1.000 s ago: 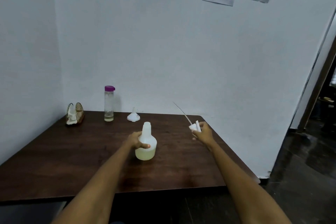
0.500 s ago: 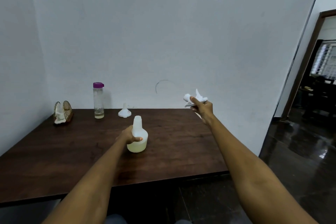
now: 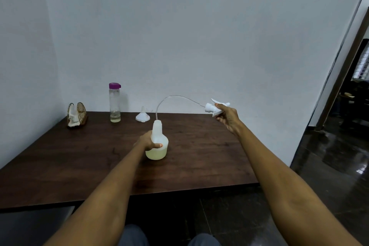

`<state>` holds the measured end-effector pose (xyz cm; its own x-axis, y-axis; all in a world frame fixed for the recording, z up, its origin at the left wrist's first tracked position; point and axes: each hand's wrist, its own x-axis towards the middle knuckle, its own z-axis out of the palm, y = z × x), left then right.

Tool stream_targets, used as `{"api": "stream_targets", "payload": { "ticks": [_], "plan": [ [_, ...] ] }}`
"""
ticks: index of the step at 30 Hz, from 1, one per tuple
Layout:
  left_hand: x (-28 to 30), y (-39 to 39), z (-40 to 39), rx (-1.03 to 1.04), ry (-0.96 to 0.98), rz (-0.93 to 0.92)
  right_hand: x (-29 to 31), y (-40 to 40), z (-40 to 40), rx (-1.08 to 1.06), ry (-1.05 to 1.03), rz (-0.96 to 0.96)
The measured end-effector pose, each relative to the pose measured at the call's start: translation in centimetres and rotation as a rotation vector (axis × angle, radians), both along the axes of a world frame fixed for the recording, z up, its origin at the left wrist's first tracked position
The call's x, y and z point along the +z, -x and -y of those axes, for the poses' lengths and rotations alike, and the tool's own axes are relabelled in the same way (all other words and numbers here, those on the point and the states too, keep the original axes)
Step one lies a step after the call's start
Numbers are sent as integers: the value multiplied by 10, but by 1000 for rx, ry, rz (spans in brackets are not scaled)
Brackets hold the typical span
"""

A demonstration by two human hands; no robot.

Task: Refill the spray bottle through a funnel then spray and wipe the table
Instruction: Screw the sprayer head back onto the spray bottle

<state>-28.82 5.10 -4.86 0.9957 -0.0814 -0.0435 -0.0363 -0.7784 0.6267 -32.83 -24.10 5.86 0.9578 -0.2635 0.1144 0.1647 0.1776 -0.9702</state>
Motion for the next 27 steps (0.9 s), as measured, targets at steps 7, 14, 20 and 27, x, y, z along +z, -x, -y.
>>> {"api": "stream_targets", "payload": {
  "ticks": [7, 14, 20, 27],
  "plan": [
    [-2, -1, 0, 6, -1, 5, -4, 1, 7, -4, 65, -21],
    [-2, -1, 1, 2, 5, 14, 6, -1, 1, 40, -5, 23],
    [-2, -1, 1, 11, 4, 4, 7, -1, -4, 40, 12, 9],
    [-1, -1, 1, 4, -22, 4, 9, 2, 4, 12, -10, 21]
  ]
}}
